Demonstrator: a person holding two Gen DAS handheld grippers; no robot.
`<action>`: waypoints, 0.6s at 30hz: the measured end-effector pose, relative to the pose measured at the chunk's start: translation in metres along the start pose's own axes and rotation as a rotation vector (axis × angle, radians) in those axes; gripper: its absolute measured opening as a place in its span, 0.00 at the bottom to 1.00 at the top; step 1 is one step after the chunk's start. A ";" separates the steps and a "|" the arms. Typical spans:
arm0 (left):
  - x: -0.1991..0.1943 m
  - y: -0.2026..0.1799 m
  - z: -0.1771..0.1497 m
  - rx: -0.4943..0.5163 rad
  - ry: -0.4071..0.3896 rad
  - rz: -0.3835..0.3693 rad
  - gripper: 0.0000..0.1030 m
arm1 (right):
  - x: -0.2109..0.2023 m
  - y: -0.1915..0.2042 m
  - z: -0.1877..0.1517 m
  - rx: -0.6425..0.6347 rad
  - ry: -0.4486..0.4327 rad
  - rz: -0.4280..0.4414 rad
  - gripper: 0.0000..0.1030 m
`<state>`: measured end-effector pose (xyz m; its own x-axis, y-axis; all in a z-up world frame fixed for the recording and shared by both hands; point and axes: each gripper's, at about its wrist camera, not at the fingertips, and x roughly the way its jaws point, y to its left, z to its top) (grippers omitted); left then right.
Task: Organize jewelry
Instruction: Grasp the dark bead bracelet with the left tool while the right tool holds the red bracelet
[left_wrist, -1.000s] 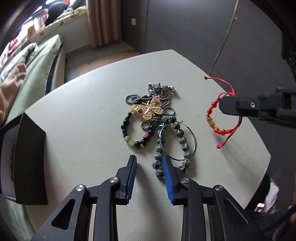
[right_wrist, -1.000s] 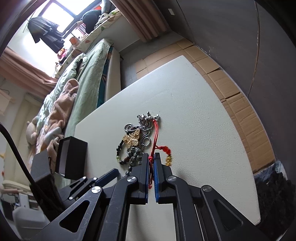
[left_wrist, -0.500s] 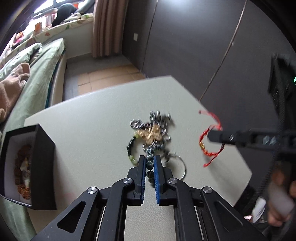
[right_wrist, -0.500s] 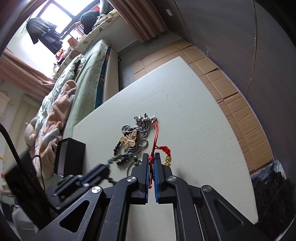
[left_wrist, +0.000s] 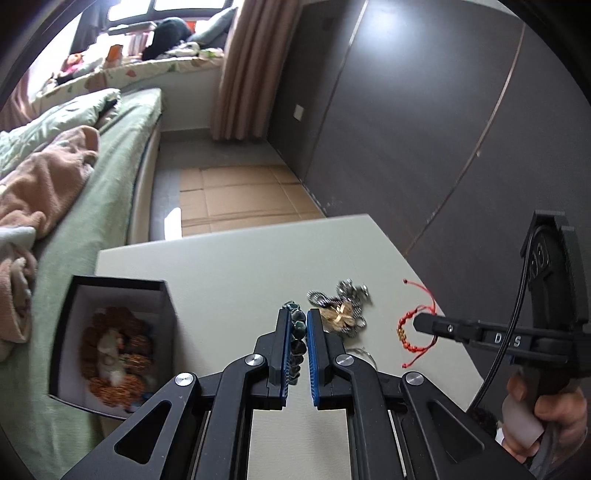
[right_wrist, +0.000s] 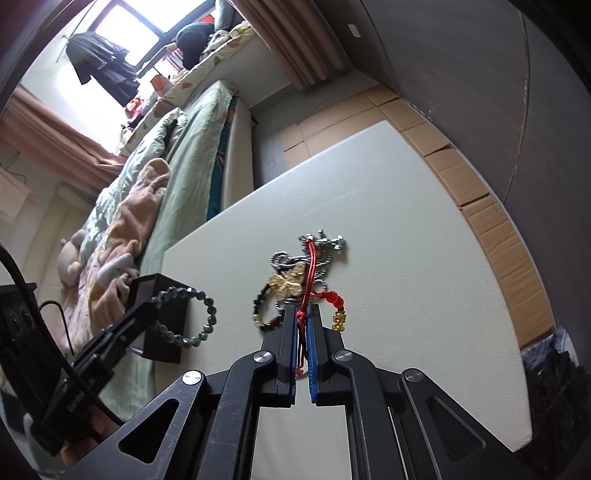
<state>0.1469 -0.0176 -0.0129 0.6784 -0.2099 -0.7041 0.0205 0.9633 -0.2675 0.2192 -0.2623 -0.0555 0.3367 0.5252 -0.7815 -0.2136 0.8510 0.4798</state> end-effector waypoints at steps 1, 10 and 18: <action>-0.003 0.003 0.001 -0.007 -0.006 0.000 0.08 | 0.001 0.003 0.000 -0.004 -0.001 0.004 0.06; -0.022 0.035 0.007 -0.070 -0.041 0.029 0.08 | 0.007 0.027 -0.001 -0.034 -0.016 0.044 0.06; -0.036 0.063 0.009 -0.111 -0.060 0.057 0.08 | 0.013 0.049 -0.002 -0.052 -0.035 0.084 0.06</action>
<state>0.1306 0.0521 0.0017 0.7186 -0.1422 -0.6807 -0.0982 0.9483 -0.3018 0.2115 -0.2139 -0.0429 0.3475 0.5952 -0.7245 -0.2895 0.8030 0.5209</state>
